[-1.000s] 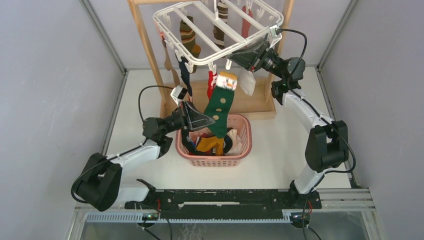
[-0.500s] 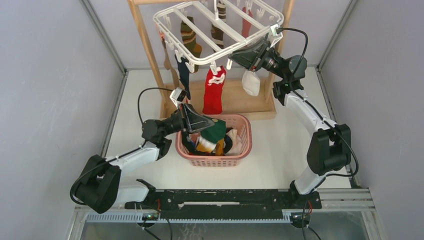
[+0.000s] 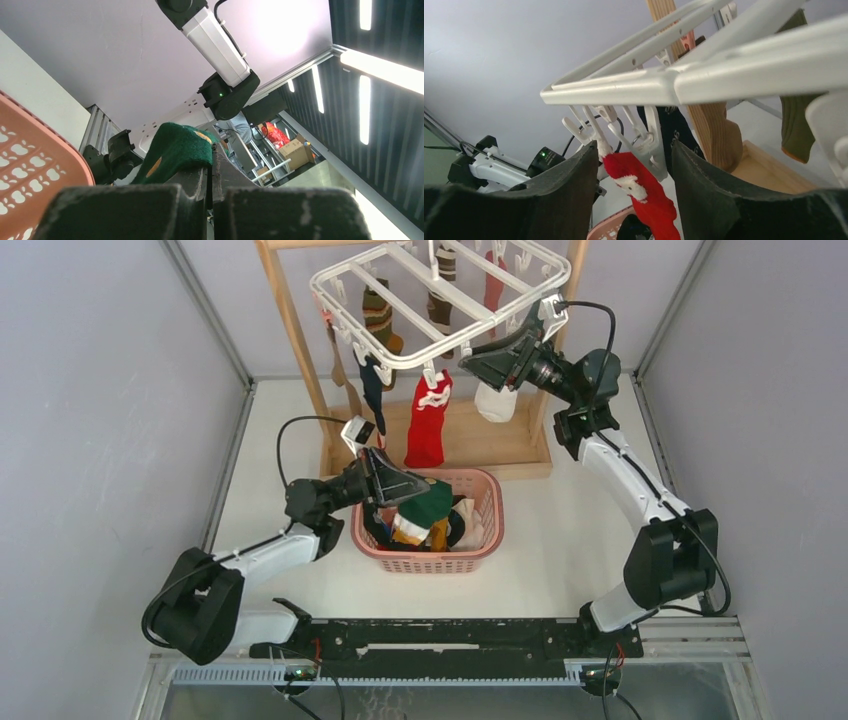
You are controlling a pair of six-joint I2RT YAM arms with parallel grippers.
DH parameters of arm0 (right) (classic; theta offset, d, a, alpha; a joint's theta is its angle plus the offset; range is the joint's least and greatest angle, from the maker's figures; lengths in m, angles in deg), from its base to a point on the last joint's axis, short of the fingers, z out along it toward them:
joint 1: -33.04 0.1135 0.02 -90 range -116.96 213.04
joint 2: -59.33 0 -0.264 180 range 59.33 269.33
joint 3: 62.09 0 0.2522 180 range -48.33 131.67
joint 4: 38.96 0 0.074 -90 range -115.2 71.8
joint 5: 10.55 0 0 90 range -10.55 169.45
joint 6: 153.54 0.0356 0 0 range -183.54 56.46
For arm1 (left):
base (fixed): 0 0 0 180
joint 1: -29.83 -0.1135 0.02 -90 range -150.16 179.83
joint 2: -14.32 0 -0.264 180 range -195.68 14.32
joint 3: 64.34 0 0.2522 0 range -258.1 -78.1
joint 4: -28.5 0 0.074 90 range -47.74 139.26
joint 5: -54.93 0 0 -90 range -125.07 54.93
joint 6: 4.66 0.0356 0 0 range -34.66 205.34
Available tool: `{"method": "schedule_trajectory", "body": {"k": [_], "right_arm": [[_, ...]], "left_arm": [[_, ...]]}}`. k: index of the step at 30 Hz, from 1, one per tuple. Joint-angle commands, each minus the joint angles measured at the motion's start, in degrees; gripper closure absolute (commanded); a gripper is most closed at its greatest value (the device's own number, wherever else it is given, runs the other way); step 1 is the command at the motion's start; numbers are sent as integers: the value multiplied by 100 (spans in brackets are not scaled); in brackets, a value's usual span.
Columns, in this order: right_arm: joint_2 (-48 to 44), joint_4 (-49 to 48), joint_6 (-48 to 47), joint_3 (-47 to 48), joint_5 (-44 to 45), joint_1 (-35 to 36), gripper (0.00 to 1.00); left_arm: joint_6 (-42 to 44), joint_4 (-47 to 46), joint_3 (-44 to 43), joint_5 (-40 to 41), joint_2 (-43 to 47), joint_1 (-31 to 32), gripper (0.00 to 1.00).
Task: Remove the socks clipped to the hanger
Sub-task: Remove the sock from the hanger, then place the sock in the bin.
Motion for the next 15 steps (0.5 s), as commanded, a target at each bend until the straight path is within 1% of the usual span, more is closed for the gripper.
{"method": "schedule_trajectory", "body": {"k": [1,3,7,8,10,14,15], "right_arm": [[-377,399,-367,-113,120,-37,34],[-482,592,-467,-170,135,-36,27],[-772,948,-655,-436,163,-46,9],[-870,1091,-719,-516,192,-42,7],[-1084,1409,-916,-700,261,-36,5],[-1604,2184,-1359,-1017,431,-33,4],[-1723,2420,-1478,-1080,500,-29,4]], "left_arm": [[148,-308,153,6,-17,-10,100],[192,-304,184,15,-54,-4,100],[287,-275,233,48,-141,7,100],[330,-244,247,53,-161,8,100],[478,-170,269,85,-210,8,100],[774,102,309,117,-310,14,99],[865,189,318,141,-324,12,97]]}}
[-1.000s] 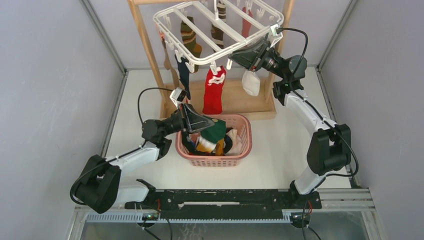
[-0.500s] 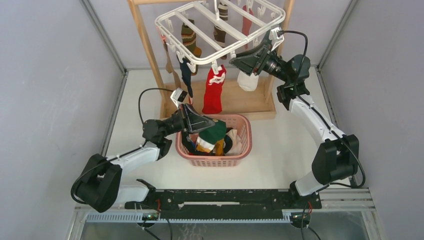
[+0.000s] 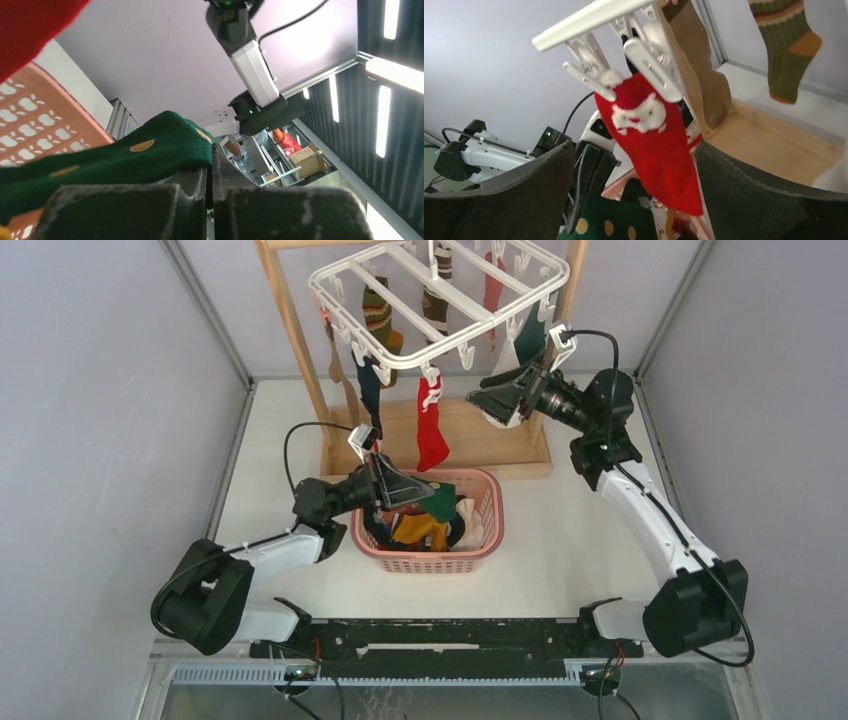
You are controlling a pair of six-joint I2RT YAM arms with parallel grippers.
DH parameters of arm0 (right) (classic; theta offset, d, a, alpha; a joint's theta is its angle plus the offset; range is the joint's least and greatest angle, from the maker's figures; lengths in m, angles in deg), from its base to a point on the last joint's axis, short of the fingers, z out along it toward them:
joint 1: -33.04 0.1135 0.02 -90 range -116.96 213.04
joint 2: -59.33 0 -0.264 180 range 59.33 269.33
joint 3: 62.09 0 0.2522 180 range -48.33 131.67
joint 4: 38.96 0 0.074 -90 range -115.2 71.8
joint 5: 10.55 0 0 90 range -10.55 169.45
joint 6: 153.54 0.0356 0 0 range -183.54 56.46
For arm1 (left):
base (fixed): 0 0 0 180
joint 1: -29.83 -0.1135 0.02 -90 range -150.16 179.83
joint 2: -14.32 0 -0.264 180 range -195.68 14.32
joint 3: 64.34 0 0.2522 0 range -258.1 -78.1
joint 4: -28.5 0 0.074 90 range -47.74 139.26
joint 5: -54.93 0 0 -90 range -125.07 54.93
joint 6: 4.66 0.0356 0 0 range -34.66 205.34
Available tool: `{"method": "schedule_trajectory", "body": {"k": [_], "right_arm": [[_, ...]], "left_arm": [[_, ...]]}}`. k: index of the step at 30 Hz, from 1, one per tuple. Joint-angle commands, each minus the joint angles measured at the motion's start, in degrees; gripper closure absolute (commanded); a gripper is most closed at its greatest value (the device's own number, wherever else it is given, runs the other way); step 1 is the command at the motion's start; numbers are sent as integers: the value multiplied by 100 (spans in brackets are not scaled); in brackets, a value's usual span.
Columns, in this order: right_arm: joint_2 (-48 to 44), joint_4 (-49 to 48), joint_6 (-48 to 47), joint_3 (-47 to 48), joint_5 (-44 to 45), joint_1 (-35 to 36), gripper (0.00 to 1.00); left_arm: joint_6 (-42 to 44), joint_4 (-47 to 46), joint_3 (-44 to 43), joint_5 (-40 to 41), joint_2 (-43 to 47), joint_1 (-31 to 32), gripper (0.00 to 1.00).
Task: Remove the socks clipped to the hanger
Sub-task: Place the sock in the bin.
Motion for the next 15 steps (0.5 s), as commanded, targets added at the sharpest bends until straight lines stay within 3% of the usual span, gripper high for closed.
{"method": "schedule_trajectory", "body": {"k": [1,4,10,15], "right_arm": [[-657,1039,-732,-175,317,-2,4],[-968,1639,-1037,-280,404,-2,3],[-1413,2358,-1432,-368,514,-6,2],[-1634,2691,-1520,-474,545,-19,2]], "left_arm": [[603,288,79,108,-59,10,94],[1151,1031,56,202,40,15,81],[2901,3666,-240,712,582,22,58],[3755,5188,-514,1177,960,22,49]]}}
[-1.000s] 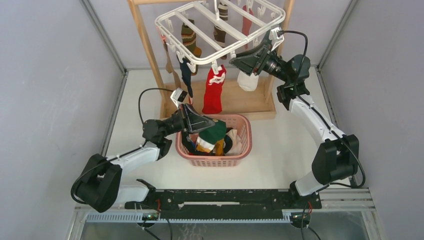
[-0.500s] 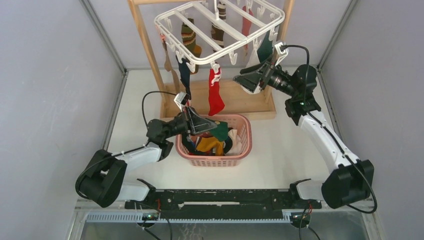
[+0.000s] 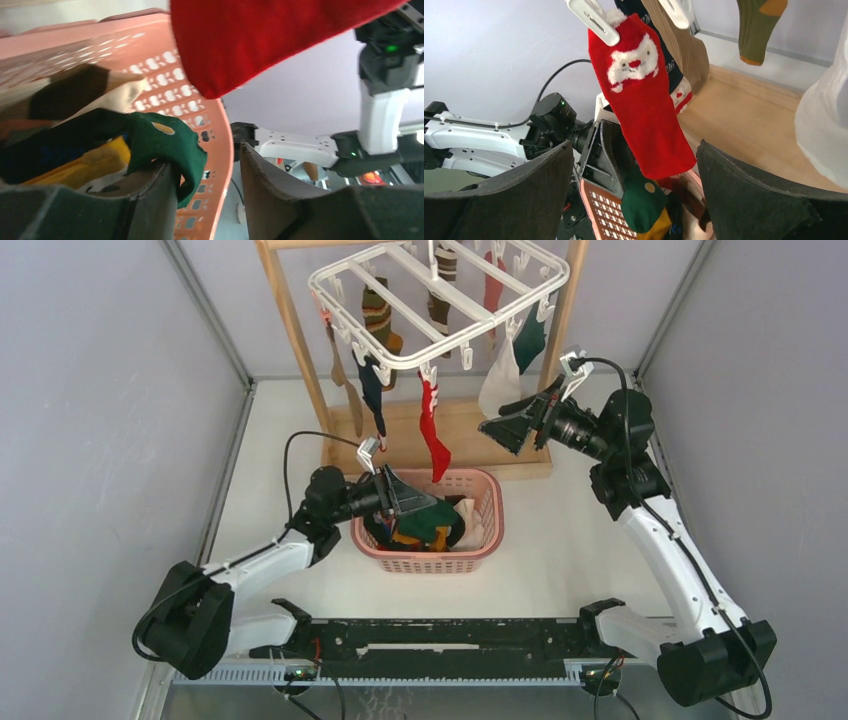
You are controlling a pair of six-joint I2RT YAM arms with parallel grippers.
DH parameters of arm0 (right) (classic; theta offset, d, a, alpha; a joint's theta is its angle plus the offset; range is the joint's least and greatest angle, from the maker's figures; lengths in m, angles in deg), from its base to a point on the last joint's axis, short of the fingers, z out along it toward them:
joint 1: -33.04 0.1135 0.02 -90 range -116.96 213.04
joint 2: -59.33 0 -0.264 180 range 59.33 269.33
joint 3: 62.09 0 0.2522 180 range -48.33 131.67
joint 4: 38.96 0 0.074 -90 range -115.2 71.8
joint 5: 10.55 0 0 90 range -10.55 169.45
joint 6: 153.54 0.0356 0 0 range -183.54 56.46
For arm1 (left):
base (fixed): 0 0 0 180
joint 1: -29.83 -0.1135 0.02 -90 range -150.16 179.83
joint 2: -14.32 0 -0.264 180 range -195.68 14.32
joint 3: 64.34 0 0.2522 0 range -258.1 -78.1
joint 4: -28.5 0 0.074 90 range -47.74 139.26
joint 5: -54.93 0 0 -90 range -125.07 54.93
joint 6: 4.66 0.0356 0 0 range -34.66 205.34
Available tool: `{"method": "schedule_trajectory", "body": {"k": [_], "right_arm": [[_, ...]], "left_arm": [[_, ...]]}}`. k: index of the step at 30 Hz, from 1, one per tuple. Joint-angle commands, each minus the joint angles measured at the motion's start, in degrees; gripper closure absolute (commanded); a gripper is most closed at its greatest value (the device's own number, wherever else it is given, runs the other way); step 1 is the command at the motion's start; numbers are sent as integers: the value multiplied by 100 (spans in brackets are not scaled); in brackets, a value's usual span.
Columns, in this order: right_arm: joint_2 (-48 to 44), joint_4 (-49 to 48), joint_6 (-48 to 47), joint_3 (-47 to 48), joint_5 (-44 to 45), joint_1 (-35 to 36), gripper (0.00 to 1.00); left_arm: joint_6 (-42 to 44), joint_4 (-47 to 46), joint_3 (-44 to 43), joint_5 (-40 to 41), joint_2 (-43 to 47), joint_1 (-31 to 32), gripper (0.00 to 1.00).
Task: Remove the socks clipped to the hanger
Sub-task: Place the sock in the bin.
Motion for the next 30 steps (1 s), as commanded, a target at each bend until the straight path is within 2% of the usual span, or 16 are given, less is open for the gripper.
{"method": "schedule_trajectory", "body": {"k": [1,3,5,10,12,19,30], "right_arm": [[-263,464,-314,-104,148,-20,2],[-340,639,-393,-141,217,-20,2],[-421,886,-493,-185,343,-20,2],[-754,1227,-802,-441,595,-20,1],[-907,1302,-887,-570,699,-20,1],[-1184,1601,-1155,-872,953,-21,0],[-1419,1716,-1242,-1208,1464,-33,0]], "left_arm": [[1259,1727,-535,533,415,14,48],[1517,2291,-655,720,554,21,44],[1830,2896,-814,961,716,44,34],[2533,4220,-1215,1686,1017,93,17],[2746,4548,-1321,1892,1095,102,1],[3555,5875,-1944,3264,1115,459,0],[4035,6643,-2545,4668,1164,872,0]]}}
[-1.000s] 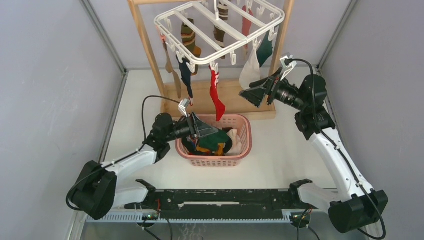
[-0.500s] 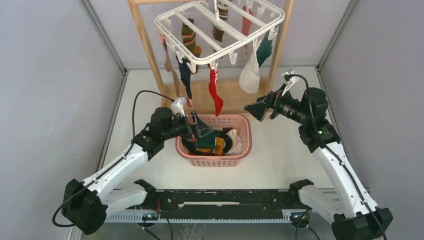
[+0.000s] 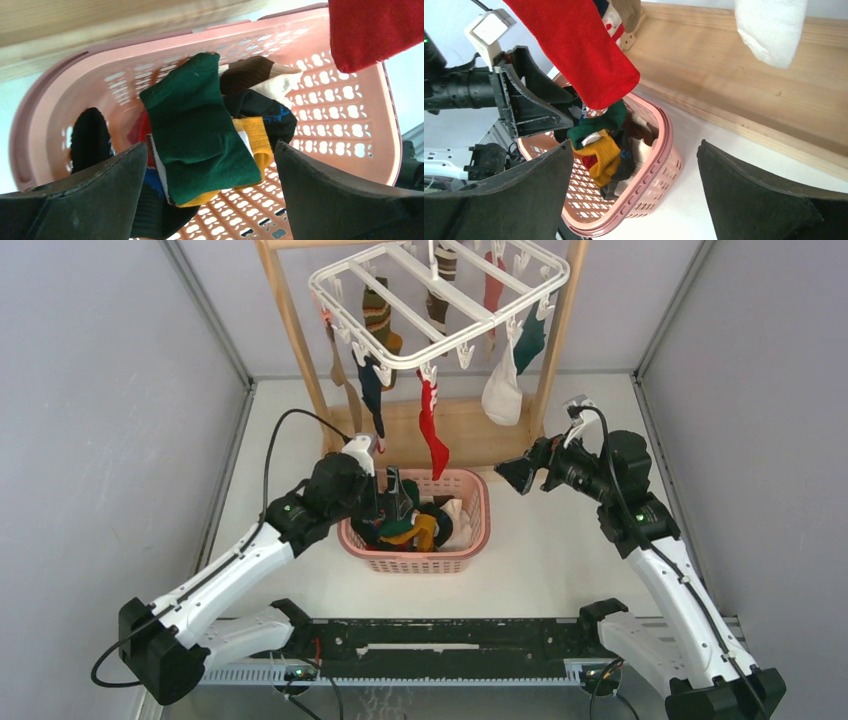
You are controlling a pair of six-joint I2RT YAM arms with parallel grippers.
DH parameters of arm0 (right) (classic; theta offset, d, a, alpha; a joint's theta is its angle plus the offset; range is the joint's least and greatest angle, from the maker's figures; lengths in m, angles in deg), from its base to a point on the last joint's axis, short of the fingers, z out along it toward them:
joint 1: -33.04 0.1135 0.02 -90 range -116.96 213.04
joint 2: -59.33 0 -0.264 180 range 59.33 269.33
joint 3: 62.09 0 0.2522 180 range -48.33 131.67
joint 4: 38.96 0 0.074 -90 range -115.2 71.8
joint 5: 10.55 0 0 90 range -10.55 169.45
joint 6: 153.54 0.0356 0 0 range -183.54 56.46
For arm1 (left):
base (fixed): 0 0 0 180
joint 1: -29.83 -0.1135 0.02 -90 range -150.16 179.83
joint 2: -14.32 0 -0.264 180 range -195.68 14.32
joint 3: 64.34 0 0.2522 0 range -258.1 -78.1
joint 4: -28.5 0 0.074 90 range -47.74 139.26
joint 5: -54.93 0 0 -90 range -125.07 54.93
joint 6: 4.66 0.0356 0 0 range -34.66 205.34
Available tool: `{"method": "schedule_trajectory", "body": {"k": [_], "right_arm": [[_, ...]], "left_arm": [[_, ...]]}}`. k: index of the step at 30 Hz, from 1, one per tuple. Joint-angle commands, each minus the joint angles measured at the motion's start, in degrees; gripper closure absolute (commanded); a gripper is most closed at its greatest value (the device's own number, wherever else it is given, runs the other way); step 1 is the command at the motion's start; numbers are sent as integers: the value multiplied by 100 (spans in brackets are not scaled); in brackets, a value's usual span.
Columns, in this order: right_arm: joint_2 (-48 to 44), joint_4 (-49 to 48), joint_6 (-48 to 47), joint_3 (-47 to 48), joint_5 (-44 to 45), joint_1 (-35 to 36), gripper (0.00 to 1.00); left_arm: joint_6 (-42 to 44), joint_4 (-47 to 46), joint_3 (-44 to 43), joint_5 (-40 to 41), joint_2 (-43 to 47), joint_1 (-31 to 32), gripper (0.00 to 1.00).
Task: Remove the socks clipped to the hanger
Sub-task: Place the sock in the bin, then move the bin to the center of the board.
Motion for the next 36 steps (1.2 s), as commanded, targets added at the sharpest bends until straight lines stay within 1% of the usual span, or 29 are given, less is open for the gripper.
{"method": "schedule_trajectory", "body": {"k": [1,5,7,12,15,17,22,27,29,32,34,35,36], "right_arm": [[-155,3,-151,-25,351,-35,0],[-155,22,-141,-29,372,-35,0],[-184,59,-163,-31,405,-35,0],[-270,79,-182,-69,524,-35,0],[-274,77,-166,-71,389,-28,1],[-253,117,-169,-71,457,-3,1],[-181,392,-164,-70,953,77,8],[-15,613,-125,-71,1194,409,17],[70,664,-114,-71,1422,639,19],[166,752,-50,-82,2065,978,20],[170,724,-18,-168,2469,1061,19],[139,651,27,-258,2715,1073,16],[84,557,59,-382,2947,1072,13]], "left_arm": [[373,315,-572,712,155,127,0],[419,158,-740,515,266,148,0],[485,149,-827,591,344,155,0],[676,514,-989,1250,563,153,0],[581,733,-956,1595,711,153,0],[451,936,-951,1803,745,154,0],[149,1337,-749,2283,803,140,0],[-82,1407,-416,2277,781,85,1],[-150,1393,-288,2253,766,63,5],[-220,1322,-103,2279,772,59,14],[-270,1267,11,2414,831,59,15],[-312,1216,97,2535,895,57,13],[-368,1157,172,2646,962,60,8]]}}
